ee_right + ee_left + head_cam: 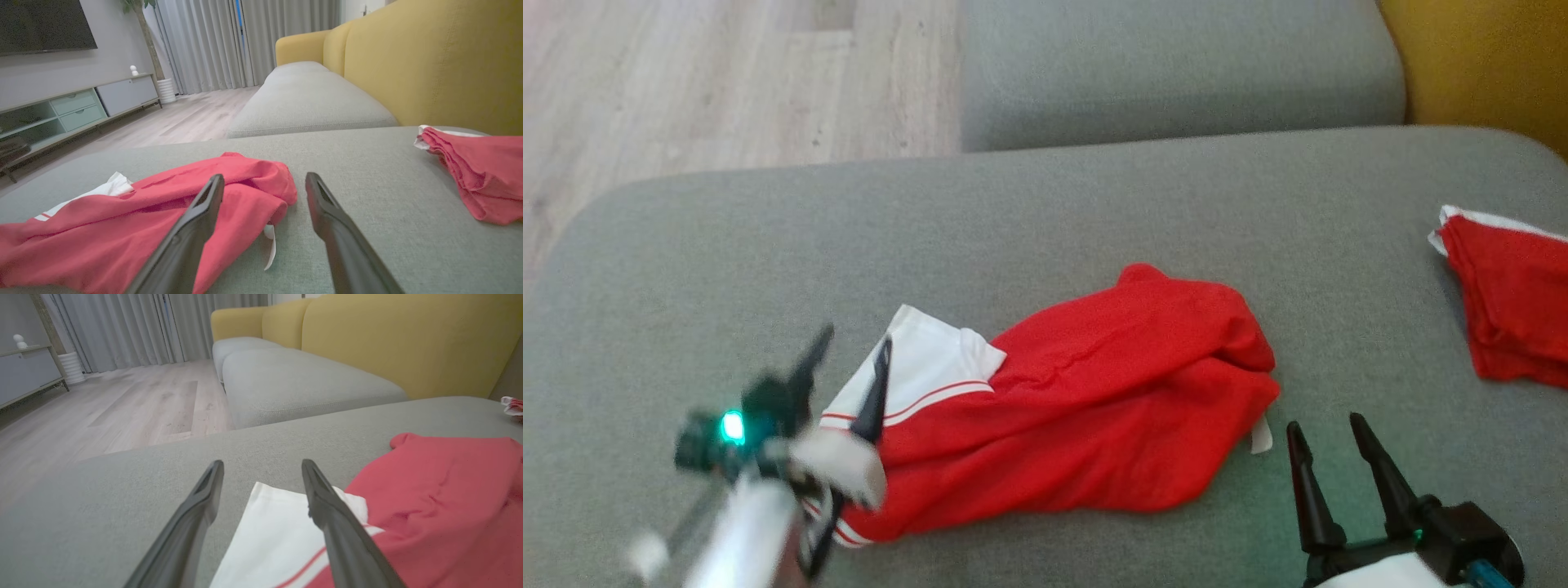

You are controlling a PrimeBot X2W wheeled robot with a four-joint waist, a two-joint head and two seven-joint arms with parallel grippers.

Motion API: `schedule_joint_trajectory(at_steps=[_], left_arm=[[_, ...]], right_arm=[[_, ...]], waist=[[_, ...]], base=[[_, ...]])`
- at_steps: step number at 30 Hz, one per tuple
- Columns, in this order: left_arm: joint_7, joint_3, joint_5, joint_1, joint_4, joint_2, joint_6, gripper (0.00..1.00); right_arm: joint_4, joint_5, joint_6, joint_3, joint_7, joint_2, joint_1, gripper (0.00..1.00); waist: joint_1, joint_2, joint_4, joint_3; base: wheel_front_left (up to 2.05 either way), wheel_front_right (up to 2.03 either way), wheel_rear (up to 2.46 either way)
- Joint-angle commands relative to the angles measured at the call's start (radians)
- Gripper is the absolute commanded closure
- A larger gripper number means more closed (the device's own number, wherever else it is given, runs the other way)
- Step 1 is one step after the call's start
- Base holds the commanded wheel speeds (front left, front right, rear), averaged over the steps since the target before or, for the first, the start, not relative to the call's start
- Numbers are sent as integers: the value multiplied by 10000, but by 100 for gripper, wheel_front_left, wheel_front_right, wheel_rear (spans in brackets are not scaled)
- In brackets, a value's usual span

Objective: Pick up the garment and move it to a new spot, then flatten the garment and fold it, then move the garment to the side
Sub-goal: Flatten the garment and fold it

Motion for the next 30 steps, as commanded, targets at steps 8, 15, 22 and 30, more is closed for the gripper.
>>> schedule_joint_trajectory(at_steps=[8,15,22,30], left_arm=[[2637,-510,-860,-3904,1825,1191,-656,0],[4101,-2894,-3201,-5018,2164,2374,-668,0],[4380,-4291,-4340,-5353,2743,3293,-670,0],[3922,-4998,-5007,-5724,3143,3457,-670,0]], right_arm=[[-407,-258,-7,648,-65,-266,-957,0],[-335,-146,-7,867,-65,-392,-1448,0],[-354,-119,-7,768,-65,-372,-1614,0],[-396,-86,-7,760,-65,-392,-1719,0]], waist=[[-1,0,-651,1232],[-1,0,-1255,1888],[-1,0,-1668,2117],[-1,0,-1763,2335]], base=[[0,0,0],[0,0,0],[0,0,0],[0,0,0]])
